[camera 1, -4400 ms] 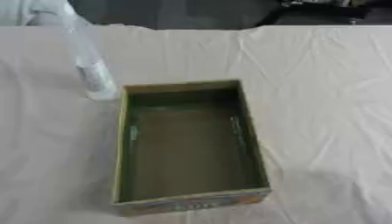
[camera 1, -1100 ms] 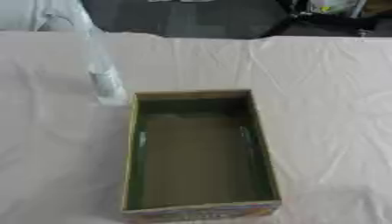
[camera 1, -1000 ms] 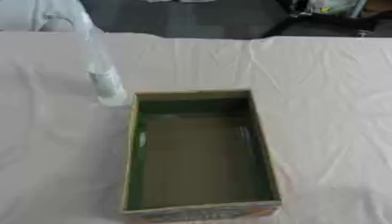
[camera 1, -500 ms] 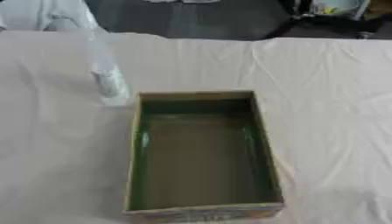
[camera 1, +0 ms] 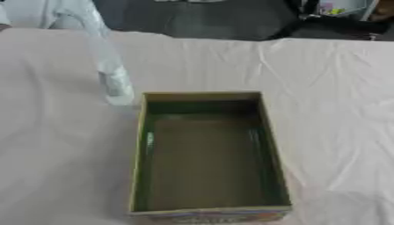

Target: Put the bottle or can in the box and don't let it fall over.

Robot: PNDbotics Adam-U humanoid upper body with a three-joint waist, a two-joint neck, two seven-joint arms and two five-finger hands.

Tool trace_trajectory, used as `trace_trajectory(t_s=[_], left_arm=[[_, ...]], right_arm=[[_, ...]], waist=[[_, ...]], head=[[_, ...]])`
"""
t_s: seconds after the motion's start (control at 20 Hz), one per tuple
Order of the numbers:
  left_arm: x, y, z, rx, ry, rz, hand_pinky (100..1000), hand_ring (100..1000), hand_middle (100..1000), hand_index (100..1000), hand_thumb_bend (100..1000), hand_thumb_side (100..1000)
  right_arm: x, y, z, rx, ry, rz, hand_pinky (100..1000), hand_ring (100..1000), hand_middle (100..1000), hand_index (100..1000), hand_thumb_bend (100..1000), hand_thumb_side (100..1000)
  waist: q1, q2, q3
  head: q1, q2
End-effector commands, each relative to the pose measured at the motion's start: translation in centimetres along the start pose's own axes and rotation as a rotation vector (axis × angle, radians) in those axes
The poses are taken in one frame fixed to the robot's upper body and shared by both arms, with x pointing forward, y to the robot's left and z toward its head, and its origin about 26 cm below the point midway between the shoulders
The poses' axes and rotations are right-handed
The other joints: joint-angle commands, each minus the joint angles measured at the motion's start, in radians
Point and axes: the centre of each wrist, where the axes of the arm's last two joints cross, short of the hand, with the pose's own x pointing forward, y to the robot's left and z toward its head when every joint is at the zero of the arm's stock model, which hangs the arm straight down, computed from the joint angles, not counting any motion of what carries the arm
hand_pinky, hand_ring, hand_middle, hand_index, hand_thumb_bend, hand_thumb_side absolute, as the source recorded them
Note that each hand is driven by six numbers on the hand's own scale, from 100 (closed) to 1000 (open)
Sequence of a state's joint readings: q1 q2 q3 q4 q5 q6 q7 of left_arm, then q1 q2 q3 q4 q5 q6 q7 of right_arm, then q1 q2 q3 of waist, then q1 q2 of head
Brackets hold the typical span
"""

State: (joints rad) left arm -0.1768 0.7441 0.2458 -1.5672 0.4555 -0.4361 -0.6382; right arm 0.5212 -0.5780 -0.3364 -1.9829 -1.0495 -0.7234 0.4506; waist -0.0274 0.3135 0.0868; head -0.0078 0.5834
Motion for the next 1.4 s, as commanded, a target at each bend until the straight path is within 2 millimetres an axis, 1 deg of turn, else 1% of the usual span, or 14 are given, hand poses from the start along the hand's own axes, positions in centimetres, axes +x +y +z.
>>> trace_trajectory(t_s=[0.05,0.6,0.8,1.4], left_arm=[[1.1,1.5,-0.9,-0.058,-0.016,-0.053,1000,1000,1000,907,350,378],[1.1,1.8,-3.2,-0.16,-0.048,-0.079,1000,1000,1000,903,347,381],[1.1,1.9,-3.9,-0.197,-0.053,-0.087,1000,1000,1000,903,359,373],[1.1,2.5,-5.8,-0.245,-0.056,-0.079,1000,1000,1000,899,355,391]], right_arm=[[0.4,0.0,-0.7,0.183,-0.142,0.077,943,775,851,933,100,553],[0.3,0.0,-1.1,0.194,-0.142,0.063,945,776,852,935,100,554],[0.3,0.0,-1.2,0.196,-0.143,0.059,946,776,852,936,100,554],[0.3,0.0,-1.4,0.204,-0.15,0.048,946,776,855,936,100,554]], waist=[[0.001,-0.008,-0.003],[0.002,-0.006,-0.014],[0.002,-0.005,-0.018],[0.002,-0.006,-0.027]], head=[[0.006,-0.016],[0.014,-0.02],[0.015,-0.022],[0.031,-0.022]])
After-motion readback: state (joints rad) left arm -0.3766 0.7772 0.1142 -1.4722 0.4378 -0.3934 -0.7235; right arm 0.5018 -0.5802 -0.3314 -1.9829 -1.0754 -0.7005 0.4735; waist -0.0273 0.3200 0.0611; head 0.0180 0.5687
